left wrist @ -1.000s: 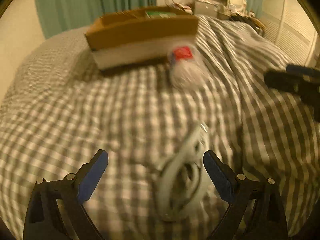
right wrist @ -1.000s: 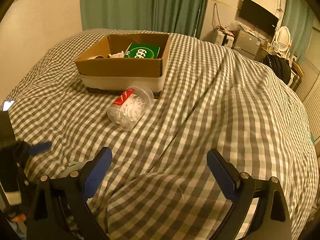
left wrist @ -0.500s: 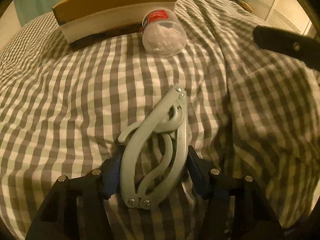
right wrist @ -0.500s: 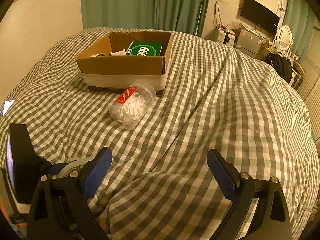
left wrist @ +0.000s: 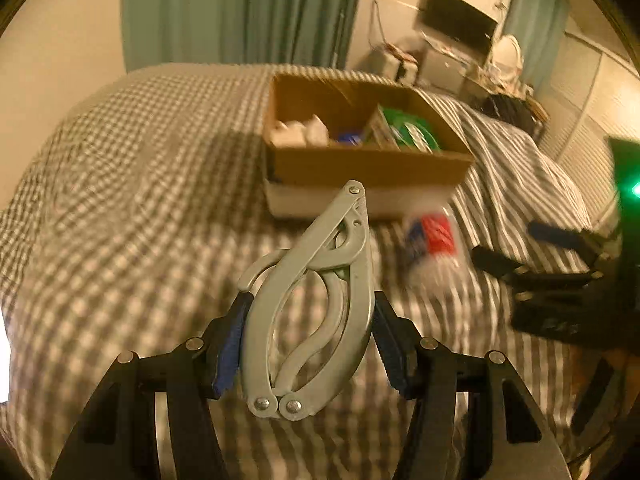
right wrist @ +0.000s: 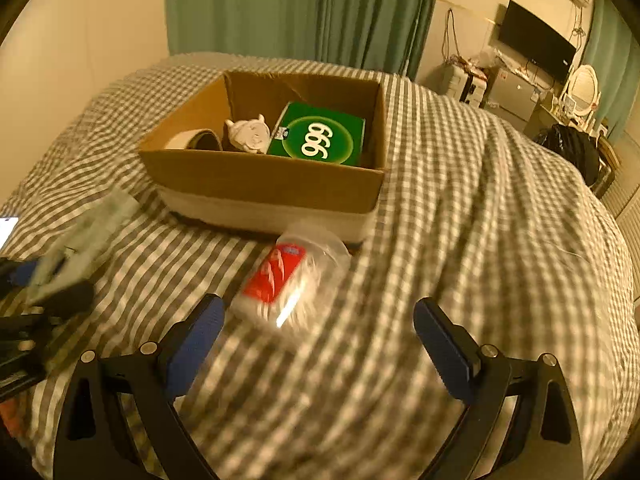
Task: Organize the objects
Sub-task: 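Grasp the clear floss-pick jar with the right tool while the left tool holds the hanger, then lower hanger and floss jar into the cardboard box and open both tools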
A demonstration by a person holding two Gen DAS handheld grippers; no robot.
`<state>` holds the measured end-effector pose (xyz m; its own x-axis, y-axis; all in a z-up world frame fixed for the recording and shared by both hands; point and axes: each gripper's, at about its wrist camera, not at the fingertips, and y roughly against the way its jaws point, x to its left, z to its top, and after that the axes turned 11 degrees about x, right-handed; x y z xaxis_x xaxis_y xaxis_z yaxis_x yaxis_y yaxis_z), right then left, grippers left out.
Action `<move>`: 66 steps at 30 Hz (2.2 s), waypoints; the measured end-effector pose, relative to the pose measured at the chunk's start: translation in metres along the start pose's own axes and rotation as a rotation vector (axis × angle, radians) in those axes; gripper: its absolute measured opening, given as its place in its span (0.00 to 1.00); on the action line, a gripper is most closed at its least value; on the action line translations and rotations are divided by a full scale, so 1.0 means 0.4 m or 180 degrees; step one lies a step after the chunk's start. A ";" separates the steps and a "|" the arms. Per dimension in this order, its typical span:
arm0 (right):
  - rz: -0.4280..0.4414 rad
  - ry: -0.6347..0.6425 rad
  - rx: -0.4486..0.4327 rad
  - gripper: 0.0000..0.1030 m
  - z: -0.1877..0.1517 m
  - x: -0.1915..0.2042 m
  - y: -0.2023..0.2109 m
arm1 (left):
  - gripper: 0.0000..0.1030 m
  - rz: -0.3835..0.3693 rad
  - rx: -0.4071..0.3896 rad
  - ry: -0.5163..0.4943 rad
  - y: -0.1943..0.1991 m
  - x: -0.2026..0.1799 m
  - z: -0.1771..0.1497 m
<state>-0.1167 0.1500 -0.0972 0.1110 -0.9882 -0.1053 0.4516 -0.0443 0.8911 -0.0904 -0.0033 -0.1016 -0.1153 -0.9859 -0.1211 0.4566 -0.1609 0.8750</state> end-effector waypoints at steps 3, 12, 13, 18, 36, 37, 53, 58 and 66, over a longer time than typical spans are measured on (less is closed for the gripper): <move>0.0109 -0.0116 0.0163 0.93 0.037 0.006 -0.062 | 0.58 0.0046 -0.0064 0.0028 -0.005 0.017 0.025; 0.0205 -0.0164 0.0498 0.75 0.068 0.026 -0.180 | 0.58 -0.0011 0.0025 0.0059 -0.077 0.043 0.067; 0.0217 -0.0155 0.0513 0.75 0.067 0.029 -0.184 | 0.58 -0.0023 0.0040 0.0060 -0.084 0.047 0.068; 0.0191 -0.0026 0.0556 0.69 0.054 0.043 -0.184 | 0.58 -0.0047 0.0067 0.0093 -0.086 0.049 0.059; 0.0228 0.0176 0.0026 0.61 -0.047 0.053 0.067 | 0.58 -0.0061 -0.0276 0.0036 0.057 0.006 0.026; 0.0238 0.0176 -0.0029 0.61 -0.047 0.051 0.082 | 0.58 -0.0058 -0.0295 0.0029 0.062 0.002 0.031; 0.0150 0.0290 -0.0881 0.61 0.243 0.004 0.256 | 0.58 -0.0060 -0.0769 -0.0057 0.125 -0.009 0.294; 0.0243 0.0241 -0.0915 0.61 0.347 -0.015 0.223 | 0.58 0.0003 -0.0752 -0.0053 0.073 -0.005 0.388; 0.0410 0.0227 -0.0718 0.61 0.501 -0.002 0.080 | 0.58 0.0026 -0.0501 -0.0051 -0.073 -0.010 0.466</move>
<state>-0.2797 0.1202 0.0198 0.2389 -0.9704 -0.0355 0.6147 0.1228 0.7792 -0.2677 0.0138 -0.0392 -0.1246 -0.9866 -0.1056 0.5900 -0.1592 0.7916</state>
